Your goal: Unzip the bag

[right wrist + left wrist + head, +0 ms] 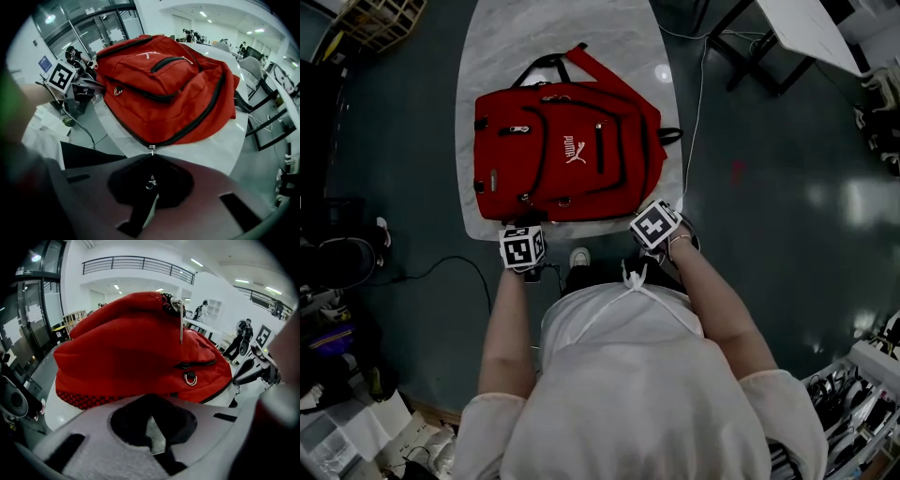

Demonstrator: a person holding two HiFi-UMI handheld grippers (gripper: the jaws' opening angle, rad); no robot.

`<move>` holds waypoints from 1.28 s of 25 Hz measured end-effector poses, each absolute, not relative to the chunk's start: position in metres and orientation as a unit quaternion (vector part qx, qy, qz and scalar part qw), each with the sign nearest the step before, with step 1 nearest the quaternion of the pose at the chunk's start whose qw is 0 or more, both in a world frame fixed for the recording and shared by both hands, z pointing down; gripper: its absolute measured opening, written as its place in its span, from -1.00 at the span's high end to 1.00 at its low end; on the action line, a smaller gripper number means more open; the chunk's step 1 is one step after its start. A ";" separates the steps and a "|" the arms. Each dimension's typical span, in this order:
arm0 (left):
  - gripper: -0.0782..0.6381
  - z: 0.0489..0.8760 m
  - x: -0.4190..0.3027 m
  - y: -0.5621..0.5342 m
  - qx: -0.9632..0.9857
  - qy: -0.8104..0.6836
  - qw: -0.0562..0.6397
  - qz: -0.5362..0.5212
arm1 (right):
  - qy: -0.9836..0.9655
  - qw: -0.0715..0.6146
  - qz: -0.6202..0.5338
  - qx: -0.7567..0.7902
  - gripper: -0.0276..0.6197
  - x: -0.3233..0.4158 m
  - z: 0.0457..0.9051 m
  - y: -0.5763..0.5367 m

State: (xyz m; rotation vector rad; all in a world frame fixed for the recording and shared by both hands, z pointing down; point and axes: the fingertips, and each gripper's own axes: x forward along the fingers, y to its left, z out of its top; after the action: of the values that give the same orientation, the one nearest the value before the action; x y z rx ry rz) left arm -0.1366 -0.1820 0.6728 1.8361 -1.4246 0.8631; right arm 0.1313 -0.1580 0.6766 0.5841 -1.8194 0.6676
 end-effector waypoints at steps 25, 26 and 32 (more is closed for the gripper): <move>0.72 0.672 -0.134 -0.180 0.686 -0.542 0.326 0.359 | -0.746 0.541 0.236 0.307 0.82 0.172 0.673 -0.192; 0.72 0.671 -0.133 -0.181 0.690 -0.538 0.323 0.361 | -0.743 0.540 0.237 0.317 0.82 0.173 0.674 -0.192; 0.72 0.662 -0.127 -0.178 0.708 -0.538 0.282 0.362 | -0.738 0.510 0.258 0.359 0.55 0.170 0.656 -0.200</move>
State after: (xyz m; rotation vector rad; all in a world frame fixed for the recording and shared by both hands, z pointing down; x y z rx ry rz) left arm -0.1268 -0.1782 0.6621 1.8948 -1.4396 0.9688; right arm 0.1704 -0.2004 0.6562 0.8643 -1.7767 0.6216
